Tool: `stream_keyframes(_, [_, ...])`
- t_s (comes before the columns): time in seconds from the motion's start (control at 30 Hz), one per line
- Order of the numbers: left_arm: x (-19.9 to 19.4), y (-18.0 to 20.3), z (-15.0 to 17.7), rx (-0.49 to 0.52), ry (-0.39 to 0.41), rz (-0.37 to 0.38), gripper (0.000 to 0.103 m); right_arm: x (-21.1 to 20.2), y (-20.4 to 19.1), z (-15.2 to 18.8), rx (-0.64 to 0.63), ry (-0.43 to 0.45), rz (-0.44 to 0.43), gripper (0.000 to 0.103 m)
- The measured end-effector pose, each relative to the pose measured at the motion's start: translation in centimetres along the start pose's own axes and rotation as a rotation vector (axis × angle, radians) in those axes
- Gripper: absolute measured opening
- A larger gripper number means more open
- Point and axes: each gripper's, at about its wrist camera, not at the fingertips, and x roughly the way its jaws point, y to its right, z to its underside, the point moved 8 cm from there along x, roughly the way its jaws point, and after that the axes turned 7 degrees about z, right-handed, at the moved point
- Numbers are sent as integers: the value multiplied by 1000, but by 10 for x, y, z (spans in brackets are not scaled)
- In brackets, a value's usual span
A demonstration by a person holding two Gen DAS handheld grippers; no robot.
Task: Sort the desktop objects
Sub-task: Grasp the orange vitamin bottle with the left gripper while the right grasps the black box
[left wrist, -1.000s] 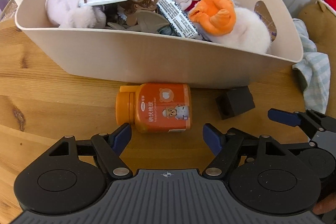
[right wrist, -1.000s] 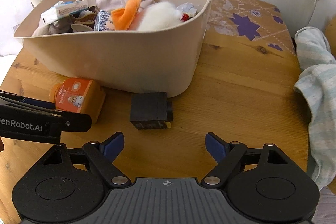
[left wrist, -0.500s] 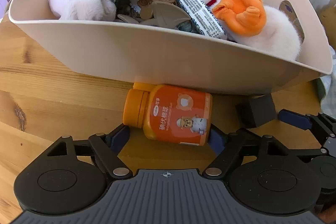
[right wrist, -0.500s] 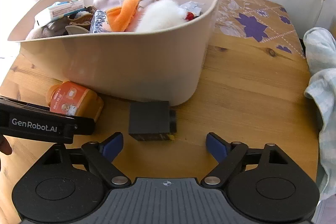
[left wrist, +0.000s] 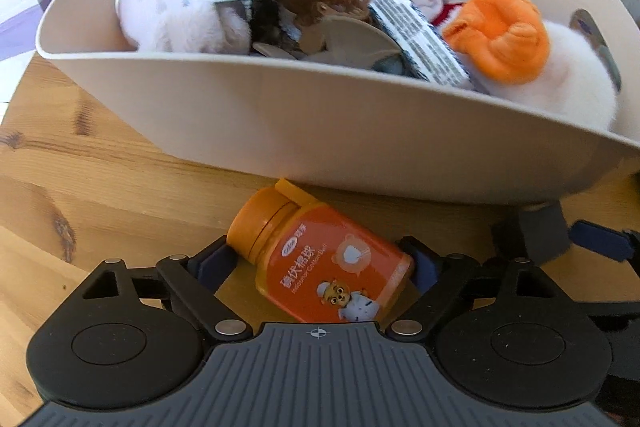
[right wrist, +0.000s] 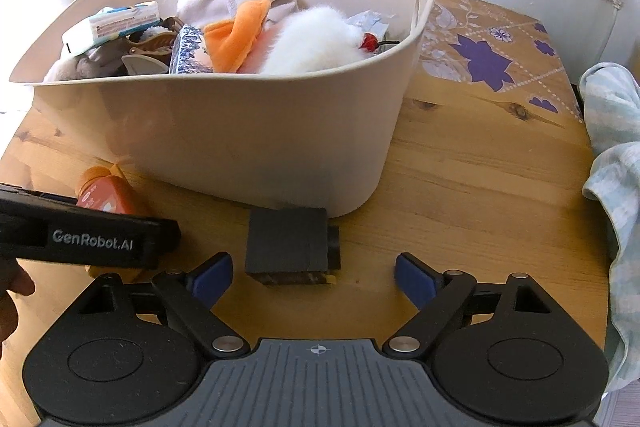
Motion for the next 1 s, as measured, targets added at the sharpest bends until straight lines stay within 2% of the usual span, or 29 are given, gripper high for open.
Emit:
stream_keyframes(0.17, [-1, -7, -3, -10, 5, -6, 90, 1, 0, -3, -1, 11, 9, 89])
stream_keyframes(0.37, [-4, -17, 2, -54, -39, -20, 90, 4, -1, -7, -10, 23, 23, 88])
stream_keyframes(0.6, [-8, -19, 9, -74, -84, -25, 89, 1, -4, -6, -16, 29, 21, 80])
stream_keyframes(0.7, [-9, -18, 11, -44, -78, -20, 88, 0, -4, -7, -13, 33, 18, 73])
stream_keyframes(0.77, [-13, -17, 11, -25, -65, -17, 77, -1, -4, -8, -14, 34, 19, 66])
stream_keyframes(0.8, [-14, -16, 10, -7, -53, -15, 75, -1, -4, -8, -13, 34, 15, 64])
stream_keyframes(0.97, [-18, -18, 14, 15, -45, -2, 75, -4, -4, -8, 0, 36, 6, 44])
stream_keyframes(1.0, [-19, -19, 15, 18, -39, 0, 75, -4, -4, -7, 4, 35, 6, 43])
